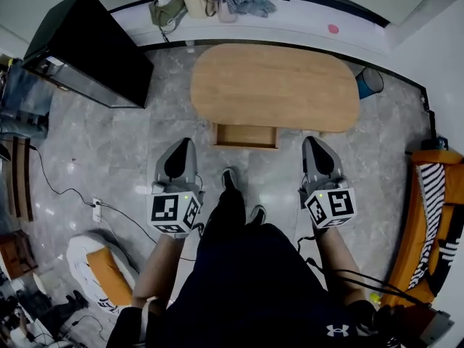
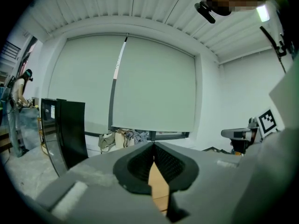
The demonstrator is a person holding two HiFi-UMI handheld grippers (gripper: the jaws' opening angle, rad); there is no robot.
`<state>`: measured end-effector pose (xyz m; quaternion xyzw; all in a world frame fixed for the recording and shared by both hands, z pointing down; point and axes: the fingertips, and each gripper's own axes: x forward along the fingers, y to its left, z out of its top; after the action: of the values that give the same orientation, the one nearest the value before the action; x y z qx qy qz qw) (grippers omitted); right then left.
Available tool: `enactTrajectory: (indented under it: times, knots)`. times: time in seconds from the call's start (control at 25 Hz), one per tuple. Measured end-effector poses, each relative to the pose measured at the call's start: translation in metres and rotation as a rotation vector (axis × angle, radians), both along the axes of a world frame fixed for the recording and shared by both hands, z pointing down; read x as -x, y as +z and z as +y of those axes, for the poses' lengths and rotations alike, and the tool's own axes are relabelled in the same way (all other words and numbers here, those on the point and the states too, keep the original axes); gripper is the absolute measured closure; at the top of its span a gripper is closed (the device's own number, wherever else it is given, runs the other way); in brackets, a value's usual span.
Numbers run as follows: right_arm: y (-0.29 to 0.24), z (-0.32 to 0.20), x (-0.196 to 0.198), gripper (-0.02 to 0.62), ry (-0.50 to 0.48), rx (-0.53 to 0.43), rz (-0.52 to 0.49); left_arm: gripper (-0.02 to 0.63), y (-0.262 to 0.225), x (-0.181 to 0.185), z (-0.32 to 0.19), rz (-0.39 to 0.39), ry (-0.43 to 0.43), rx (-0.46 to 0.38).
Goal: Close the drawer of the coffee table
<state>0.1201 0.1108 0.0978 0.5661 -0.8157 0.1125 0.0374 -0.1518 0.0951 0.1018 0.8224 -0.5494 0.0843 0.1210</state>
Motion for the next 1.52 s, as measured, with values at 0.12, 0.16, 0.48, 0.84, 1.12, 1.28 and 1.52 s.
enactTrajectory:
  times: [0.12, 0.16, 0.48, 0.84, 1.12, 1.28, 1.52]
  knots:
    - [0.014, -0.028, 0.005, 0.592, 0.023, 0.025, -0.008, 0.603, 0.013, 0.008, -0.032, -0.007, 0.037, 0.007]
    - [0.019, -0.037, 0.007, 0.592, 0.032, 0.033, -0.008, 0.603, 0.018, 0.011, -0.042, -0.01, 0.048, 0.01]
    - [0.086, -0.079, -0.001, 0.592, 0.103, 0.171, 0.013, 0.598, 0.11, 0.026, -0.095, -0.163, 0.175, 0.106]
    - [0.213, -0.081, -0.03, 0.592, 0.074, 0.365, 0.07, 0.571, 0.255, 0.024, -0.094, -0.318, 0.244, 0.32]
    - [0.306, -0.086, -0.03, 0.592, -0.006, 0.467, 0.105, 0.504, 0.337, 0.018, -0.092, -0.371, 0.29, 0.435]
    - [0.356, -0.082, -0.038, 0.592, -0.045, 0.527, 0.125, 0.494, 0.388, 0.02, -0.087, -0.398, 0.311, 0.509]
    - [0.436, -0.068, -0.038, 0.584, -0.111, 0.615, 0.122, 0.494, 0.461, 0.034, -0.074, -0.467, 0.332, 0.585]
